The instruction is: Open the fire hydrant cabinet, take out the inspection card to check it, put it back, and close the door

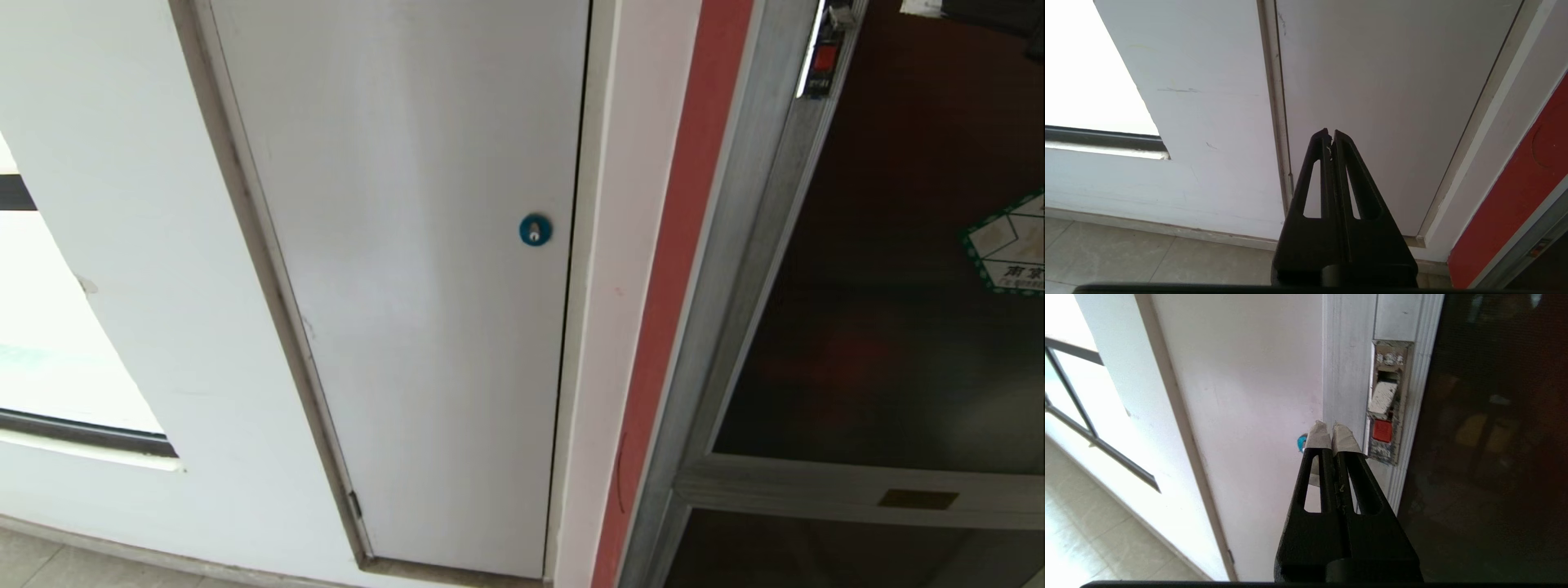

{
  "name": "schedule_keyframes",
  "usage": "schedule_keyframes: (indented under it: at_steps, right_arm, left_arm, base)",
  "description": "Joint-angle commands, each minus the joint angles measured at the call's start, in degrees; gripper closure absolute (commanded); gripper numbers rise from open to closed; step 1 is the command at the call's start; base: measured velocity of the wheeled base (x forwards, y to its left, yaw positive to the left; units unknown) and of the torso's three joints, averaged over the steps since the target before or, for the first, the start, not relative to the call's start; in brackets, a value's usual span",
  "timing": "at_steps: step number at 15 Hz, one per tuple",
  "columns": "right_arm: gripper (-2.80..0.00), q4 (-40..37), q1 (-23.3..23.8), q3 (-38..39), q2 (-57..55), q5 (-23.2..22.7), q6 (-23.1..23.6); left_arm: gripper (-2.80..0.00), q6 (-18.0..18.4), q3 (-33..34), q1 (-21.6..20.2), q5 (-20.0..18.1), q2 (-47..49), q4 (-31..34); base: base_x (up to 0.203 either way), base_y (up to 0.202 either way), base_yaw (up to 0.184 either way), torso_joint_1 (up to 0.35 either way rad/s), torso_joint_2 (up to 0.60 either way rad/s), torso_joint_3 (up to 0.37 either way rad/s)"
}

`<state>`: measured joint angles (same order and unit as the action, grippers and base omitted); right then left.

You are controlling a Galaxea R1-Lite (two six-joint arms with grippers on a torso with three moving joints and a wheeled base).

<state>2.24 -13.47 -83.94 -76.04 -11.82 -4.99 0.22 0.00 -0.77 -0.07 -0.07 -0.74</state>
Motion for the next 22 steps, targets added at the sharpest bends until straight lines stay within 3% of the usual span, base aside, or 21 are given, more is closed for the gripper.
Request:
schedule_keyframes:
  at_steps: [1, 5, 22]
  right_arm:
    - [0.0, -3.2, 0.01, -5.37, -3.98, -0.53, -0.2]
    - [0.0, -6.2, 0.46, -11.34, -8.07, -0.48, -0.28]
    - [0.0, -5.67, 6.6, -9.14, -10.62, -0.89, -0.4]
  left_arm:
    - [0.0, -0.04, 0.35, -0.02, -0.01, -0.01, -0.05]
    - [0.0, -0.04, 0.35, -0.02, -0.01, -0.01, -0.05]
    - [0.0, 0.04, 0.35, -0.02, -0.01, -0.01, -0.05]
  base:
    - [0.0, 0.0, 0.0, 0.0, 0.0, 0.0]
    - [0.0, 0.0, 0.0, 0.0, 0.0, 0.0]
    - [0.0, 0.0, 0.0, 0.0, 0.0, 0.0]
